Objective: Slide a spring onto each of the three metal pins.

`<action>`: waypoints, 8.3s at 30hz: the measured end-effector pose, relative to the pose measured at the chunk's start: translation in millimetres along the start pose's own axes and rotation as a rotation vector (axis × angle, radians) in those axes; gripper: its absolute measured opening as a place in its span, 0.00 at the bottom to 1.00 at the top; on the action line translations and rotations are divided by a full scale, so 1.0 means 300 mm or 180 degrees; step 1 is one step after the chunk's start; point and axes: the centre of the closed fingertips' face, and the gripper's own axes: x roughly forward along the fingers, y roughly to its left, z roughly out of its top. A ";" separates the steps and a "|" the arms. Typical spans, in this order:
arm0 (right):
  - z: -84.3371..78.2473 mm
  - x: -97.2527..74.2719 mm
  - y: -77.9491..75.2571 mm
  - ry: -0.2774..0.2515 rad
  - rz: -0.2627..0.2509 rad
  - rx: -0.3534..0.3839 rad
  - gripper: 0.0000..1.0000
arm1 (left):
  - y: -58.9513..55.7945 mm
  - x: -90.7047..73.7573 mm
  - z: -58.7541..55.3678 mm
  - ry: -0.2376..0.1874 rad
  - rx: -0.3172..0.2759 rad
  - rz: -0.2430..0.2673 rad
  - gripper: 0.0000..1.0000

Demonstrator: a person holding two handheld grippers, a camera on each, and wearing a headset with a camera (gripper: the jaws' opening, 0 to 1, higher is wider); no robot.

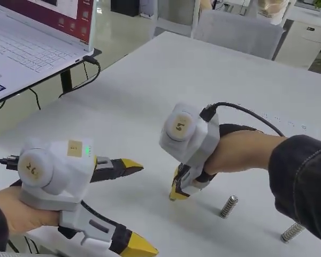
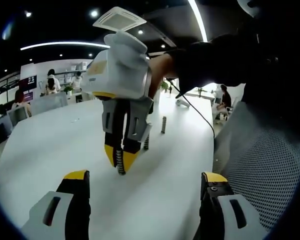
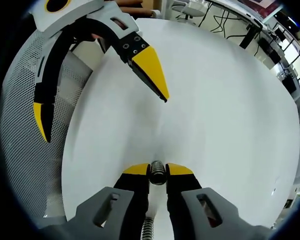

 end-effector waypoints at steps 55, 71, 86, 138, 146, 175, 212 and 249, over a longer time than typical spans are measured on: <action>-0.115 -0.126 0.117 -0.0501 -0.0261 0.0636 0.00 | -0.003 0.009 -0.004 0.0016 -0.0027 -0.0061 0.87; -0.144 -0.151 0.186 -0.0740 -0.0298 0.0851 0.09 | -0.009 0.017 0.001 0.0011 -0.0034 -0.0106 0.87; -0.189 -0.163 0.238 -0.0893 -0.0294 0.1038 0.20 | -0.016 0.014 -0.002 0.0020 -0.0056 -0.0137 0.88; -0.423 -0.271 0.329 -0.1518 -0.0667 0.2007 0.37 | -0.038 0.011 -0.009 0.0015 -0.0163 -0.0165 0.88; -0.487 -0.297 0.326 -0.1554 -0.0789 0.2166 0.38 | -0.038 0.013 -0.010 0.0028 -0.0166 -0.0176 0.88; -0.627 -0.339 0.377 -0.1926 -0.1204 0.2143 0.54 | -0.045 0.004 -0.005 -0.0029 -0.0292 -0.0150 0.88; -0.615 -0.345 0.380 -0.2502 -0.1425 0.2066 0.90 | -0.027 0.010 -0.034 -0.0100 -0.0459 -0.0086 0.88; -0.644 -0.353 0.373 -0.2467 -0.1482 0.2155 0.87 | -0.026 0.012 -0.058 -0.0033 -0.0492 -0.0069 0.87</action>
